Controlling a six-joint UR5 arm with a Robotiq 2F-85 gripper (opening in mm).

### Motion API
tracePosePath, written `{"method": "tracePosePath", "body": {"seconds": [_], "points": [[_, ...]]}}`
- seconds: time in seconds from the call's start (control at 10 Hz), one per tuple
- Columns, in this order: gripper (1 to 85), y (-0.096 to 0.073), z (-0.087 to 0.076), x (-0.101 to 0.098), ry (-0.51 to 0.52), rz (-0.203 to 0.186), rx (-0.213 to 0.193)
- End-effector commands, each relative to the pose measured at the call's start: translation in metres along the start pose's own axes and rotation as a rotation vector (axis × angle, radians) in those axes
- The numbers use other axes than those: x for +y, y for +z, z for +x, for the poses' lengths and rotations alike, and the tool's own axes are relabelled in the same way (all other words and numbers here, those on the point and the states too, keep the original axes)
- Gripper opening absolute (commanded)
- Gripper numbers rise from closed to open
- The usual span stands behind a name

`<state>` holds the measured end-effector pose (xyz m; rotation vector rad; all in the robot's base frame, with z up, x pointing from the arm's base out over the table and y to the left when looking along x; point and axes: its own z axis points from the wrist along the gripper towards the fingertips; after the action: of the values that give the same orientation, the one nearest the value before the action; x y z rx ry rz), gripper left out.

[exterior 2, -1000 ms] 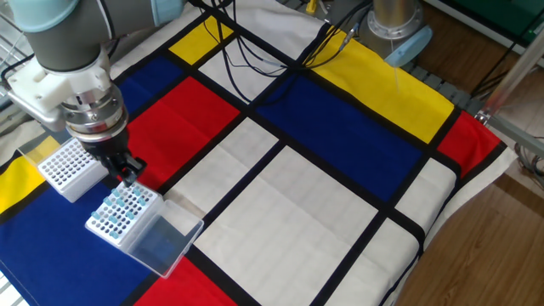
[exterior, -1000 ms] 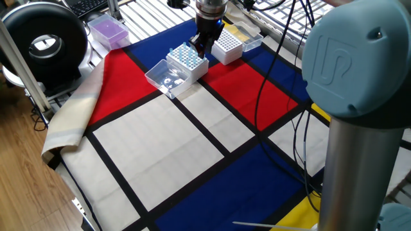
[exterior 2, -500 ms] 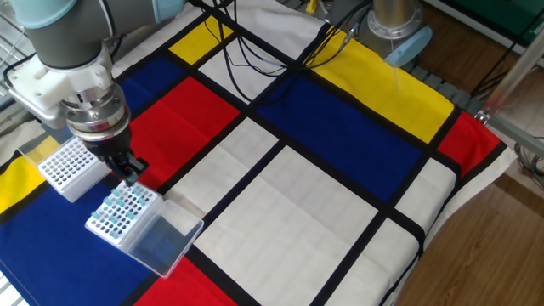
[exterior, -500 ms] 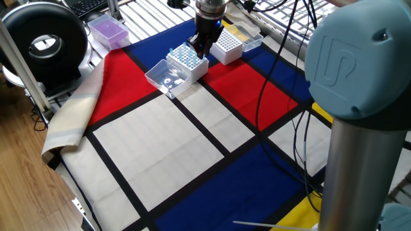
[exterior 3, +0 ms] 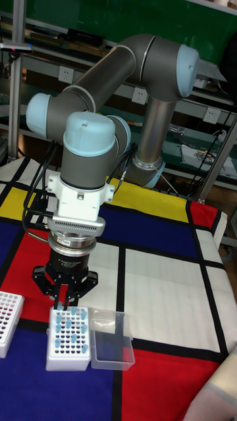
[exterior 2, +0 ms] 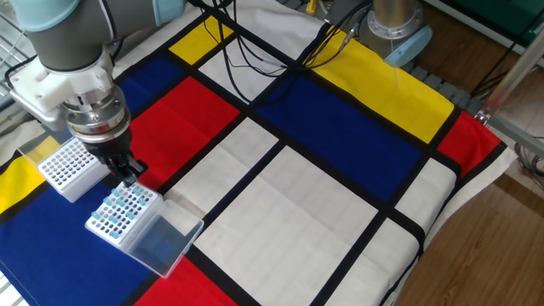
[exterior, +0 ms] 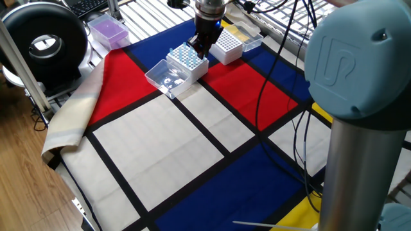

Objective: Transfer all medium pipette tips from one holder to another

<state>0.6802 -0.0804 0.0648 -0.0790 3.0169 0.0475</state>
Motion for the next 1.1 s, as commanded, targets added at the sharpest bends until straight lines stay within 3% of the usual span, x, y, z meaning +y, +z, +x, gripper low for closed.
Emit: {"method": "tracePosePath", "body": {"seconds": [0.0, 0.1, 0.6, 1.0], "points": [[16.0, 0.0028, -0.0012, -0.0021, 0.012, -0.004, -0.006], [1.3, 0.0026, 0.0021, -0.005, 0.024, 0.007, 0.007], [1.7, -0.0057, 0.0032, -0.0042, 0.033, 0.009, 0.019], [1.7, -0.0057, -0.0042, -0.0038, 0.041, 0.006, -0.009]]}}
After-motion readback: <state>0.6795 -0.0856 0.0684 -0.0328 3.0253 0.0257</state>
